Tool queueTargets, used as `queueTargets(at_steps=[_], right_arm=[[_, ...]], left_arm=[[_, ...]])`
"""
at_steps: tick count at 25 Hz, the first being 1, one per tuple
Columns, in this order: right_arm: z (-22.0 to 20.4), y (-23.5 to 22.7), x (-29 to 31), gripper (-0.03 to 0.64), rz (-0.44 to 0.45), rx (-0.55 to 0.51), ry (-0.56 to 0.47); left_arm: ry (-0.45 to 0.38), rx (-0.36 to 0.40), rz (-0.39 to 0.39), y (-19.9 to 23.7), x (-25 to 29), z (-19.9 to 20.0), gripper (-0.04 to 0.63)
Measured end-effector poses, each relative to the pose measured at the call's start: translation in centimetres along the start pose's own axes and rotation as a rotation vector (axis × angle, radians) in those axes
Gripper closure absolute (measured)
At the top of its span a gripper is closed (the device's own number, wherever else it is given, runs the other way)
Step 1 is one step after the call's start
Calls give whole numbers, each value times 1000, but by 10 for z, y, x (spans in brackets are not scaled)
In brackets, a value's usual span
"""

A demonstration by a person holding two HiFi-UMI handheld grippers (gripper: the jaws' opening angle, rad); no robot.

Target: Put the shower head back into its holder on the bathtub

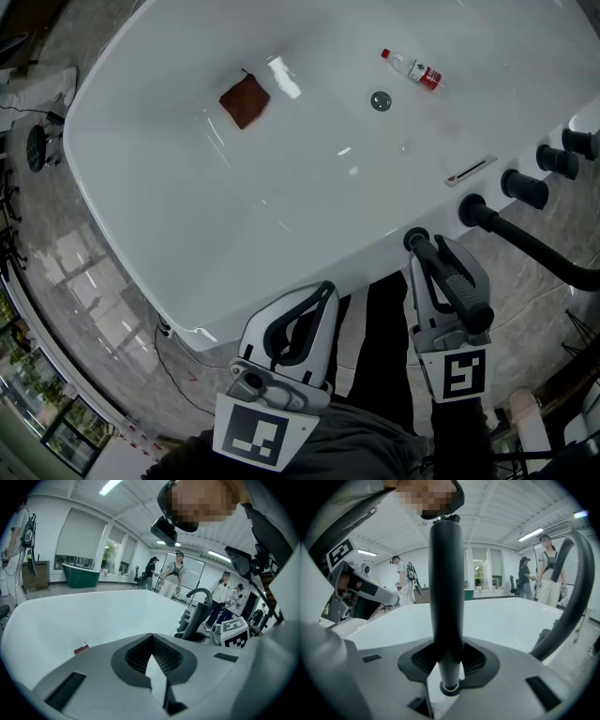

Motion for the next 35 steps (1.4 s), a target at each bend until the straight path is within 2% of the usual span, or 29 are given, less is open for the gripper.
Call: queueTargets(at_steps=[21,25,28,31,35], right_arm=[[-19,5,14,491,17,-50,63],[-18,6,17,489,51,-30,84],[-14,11,21,432,67,-38,92],[-11,18,24,428,63,-57,116],[-12,22,26,397,22,-84,147]], left_arm=[[-14,-2,12,2,-5,7,592],[-19,15,9,2,-9,12,592],[-16,17,27,4,-16,16,592],[-10,9,57,7,-26,20,592],[-96,31,38,14,-28,31,592]])
Point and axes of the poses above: the fingertips, and each gripper's own axes: x forward along the fingers, y to its left, z out of its top, the point moved 10 cm from there along -x, backward along the fingers, and after that the axes turned 4 degrees about -z, right-handed, at the moved point
